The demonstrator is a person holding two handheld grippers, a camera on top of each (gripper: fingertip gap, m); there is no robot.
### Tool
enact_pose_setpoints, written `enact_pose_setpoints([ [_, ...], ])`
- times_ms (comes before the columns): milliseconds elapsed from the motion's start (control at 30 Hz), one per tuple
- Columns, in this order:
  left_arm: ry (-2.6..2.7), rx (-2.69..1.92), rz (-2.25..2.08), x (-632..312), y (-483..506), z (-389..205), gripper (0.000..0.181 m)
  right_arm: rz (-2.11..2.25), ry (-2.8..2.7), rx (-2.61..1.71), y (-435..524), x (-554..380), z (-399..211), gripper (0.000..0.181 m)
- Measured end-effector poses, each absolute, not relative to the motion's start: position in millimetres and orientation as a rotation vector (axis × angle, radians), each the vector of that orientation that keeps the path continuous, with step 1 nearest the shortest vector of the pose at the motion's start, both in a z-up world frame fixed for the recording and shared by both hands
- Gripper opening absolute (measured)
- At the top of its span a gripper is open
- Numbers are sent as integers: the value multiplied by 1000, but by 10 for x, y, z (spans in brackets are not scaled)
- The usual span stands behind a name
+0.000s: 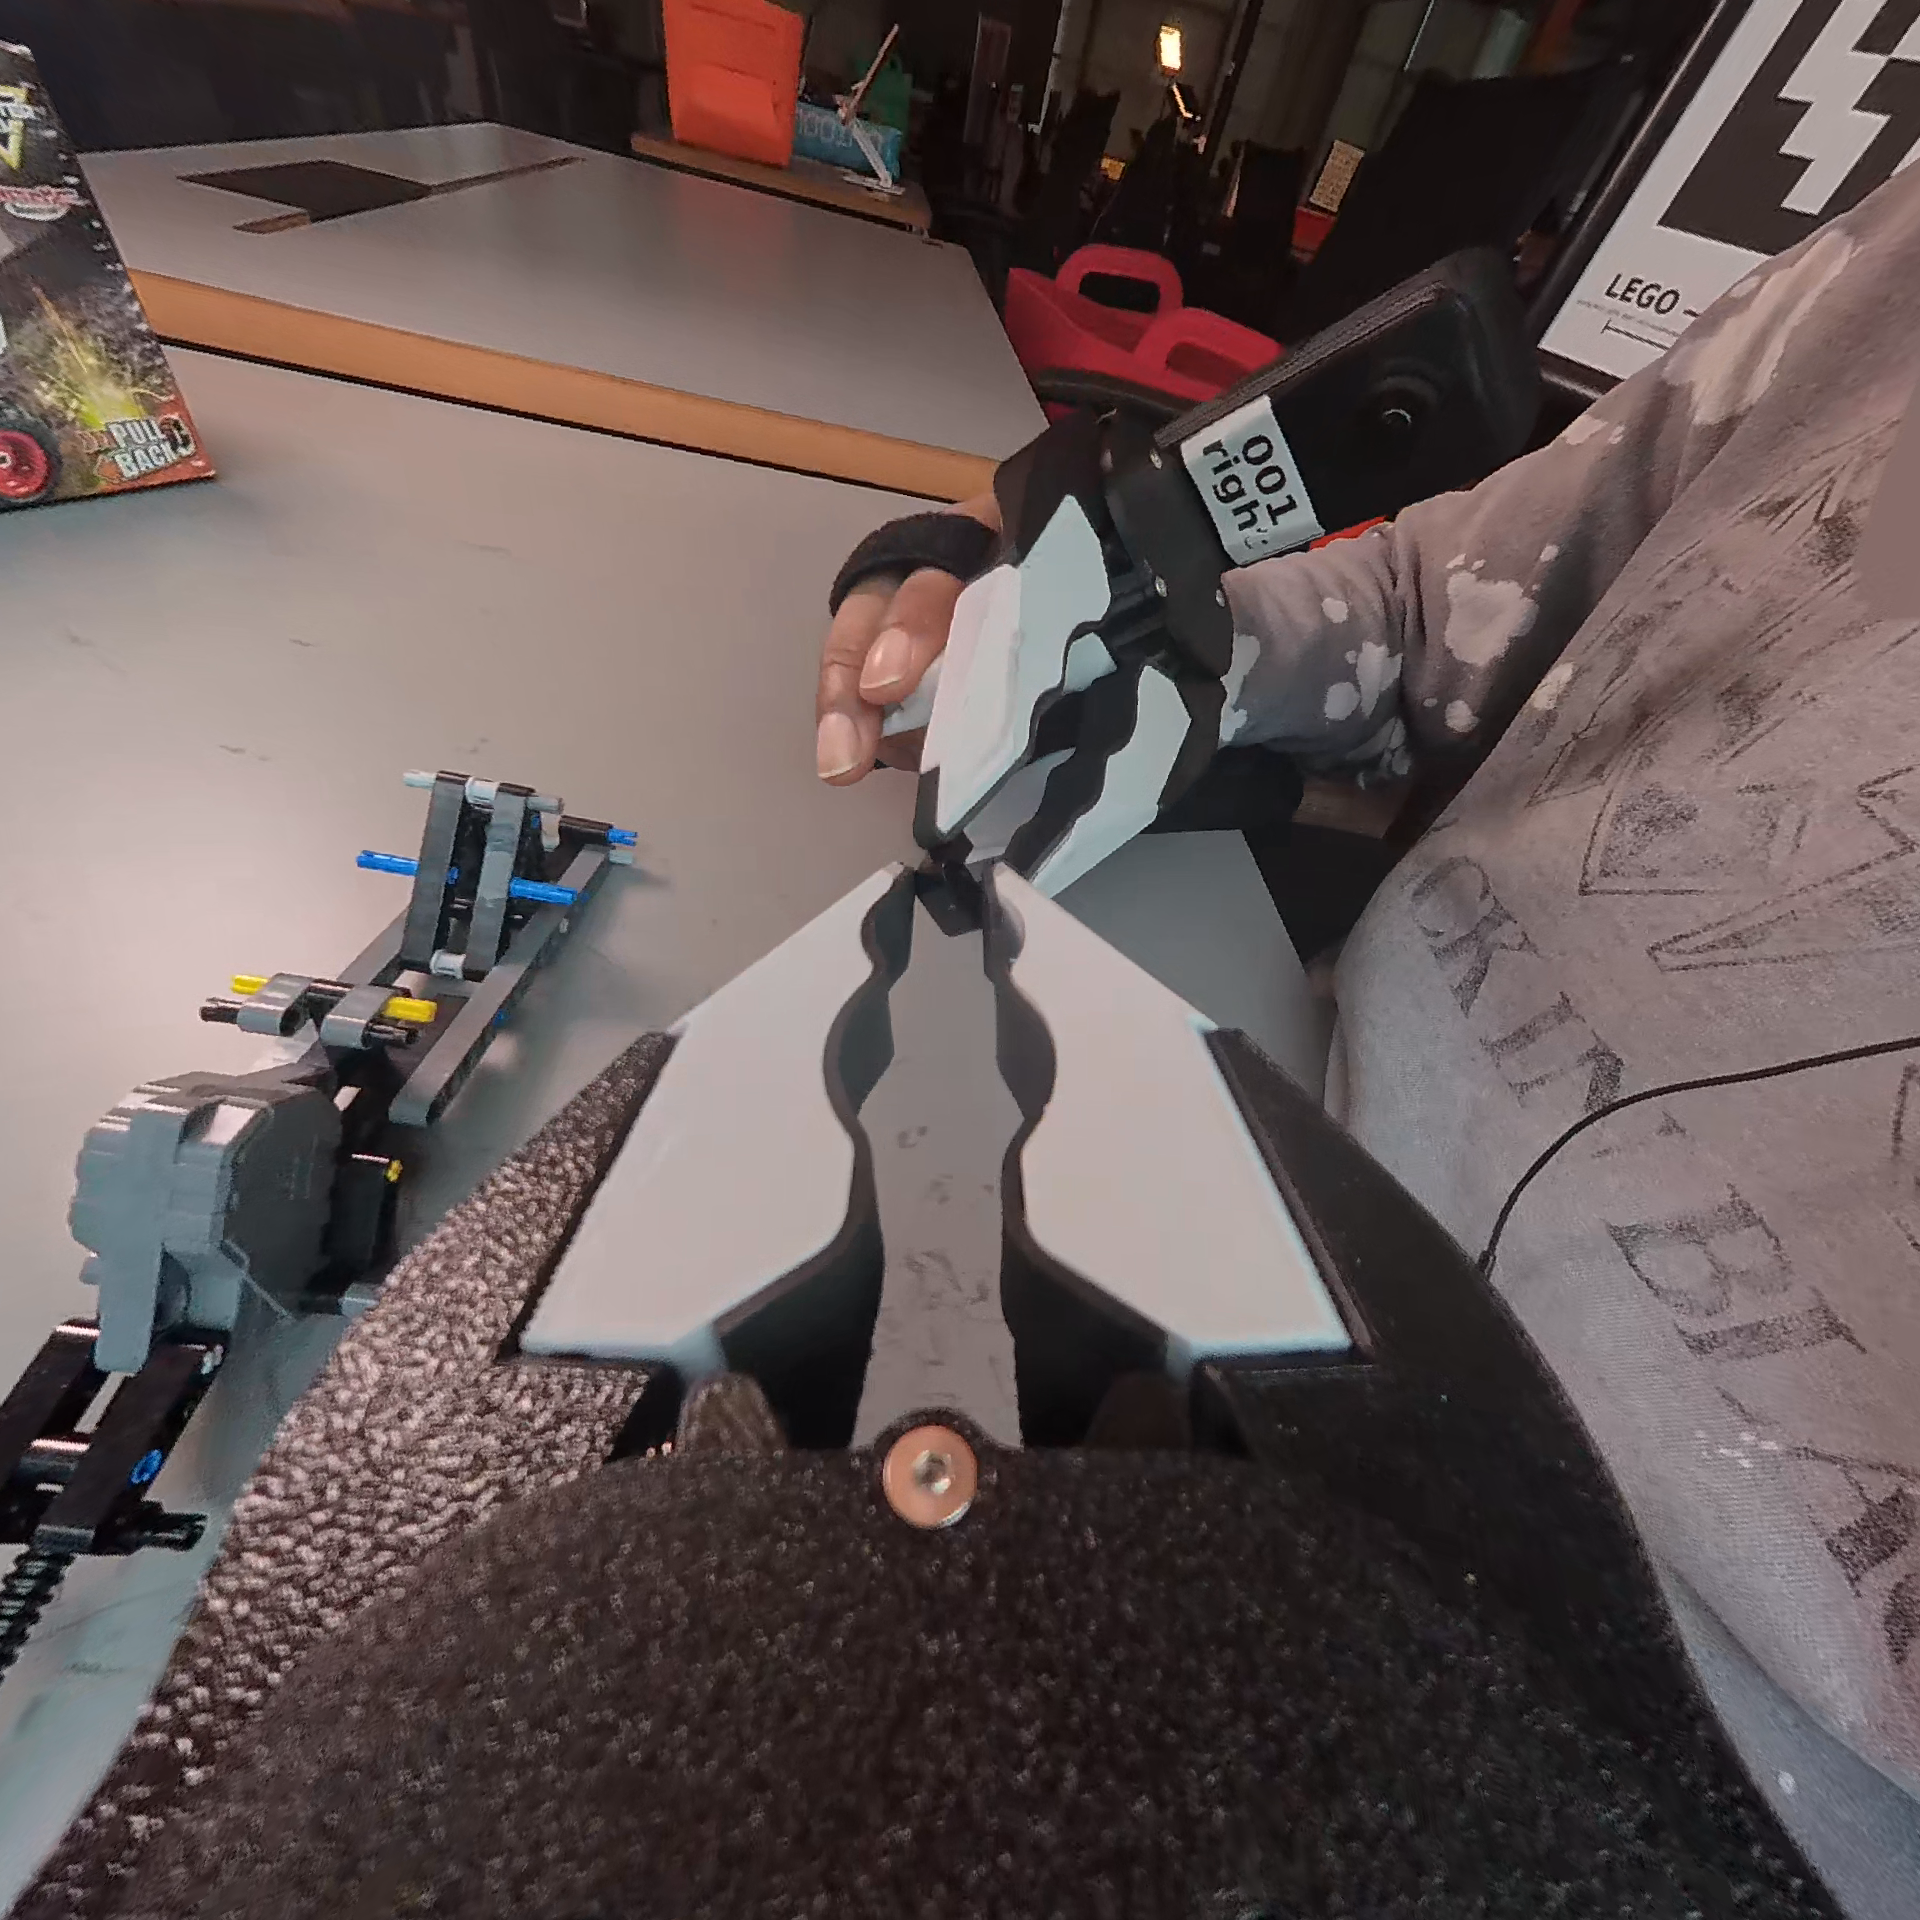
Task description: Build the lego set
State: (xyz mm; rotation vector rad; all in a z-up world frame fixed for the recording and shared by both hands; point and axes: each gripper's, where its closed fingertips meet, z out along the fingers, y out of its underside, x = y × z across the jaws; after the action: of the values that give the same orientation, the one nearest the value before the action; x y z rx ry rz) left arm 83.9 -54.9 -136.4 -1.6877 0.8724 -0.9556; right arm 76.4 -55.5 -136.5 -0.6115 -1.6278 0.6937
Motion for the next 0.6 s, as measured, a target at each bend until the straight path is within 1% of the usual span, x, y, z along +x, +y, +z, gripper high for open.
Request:
enact_pose_setpoints([
  [400,832,-1735,-852,687,-462,-1404,13,686,-1593,-671,-429,714,-1369,17],
  [467,806,-1745,-823,592,-422,-1400,12,715,-1540,-748,-249,767,-1280,20],
  [600,783,-1802,-754,451,-338,-1495,12,731,-1494,-1021,339,962,-1340,40],
])
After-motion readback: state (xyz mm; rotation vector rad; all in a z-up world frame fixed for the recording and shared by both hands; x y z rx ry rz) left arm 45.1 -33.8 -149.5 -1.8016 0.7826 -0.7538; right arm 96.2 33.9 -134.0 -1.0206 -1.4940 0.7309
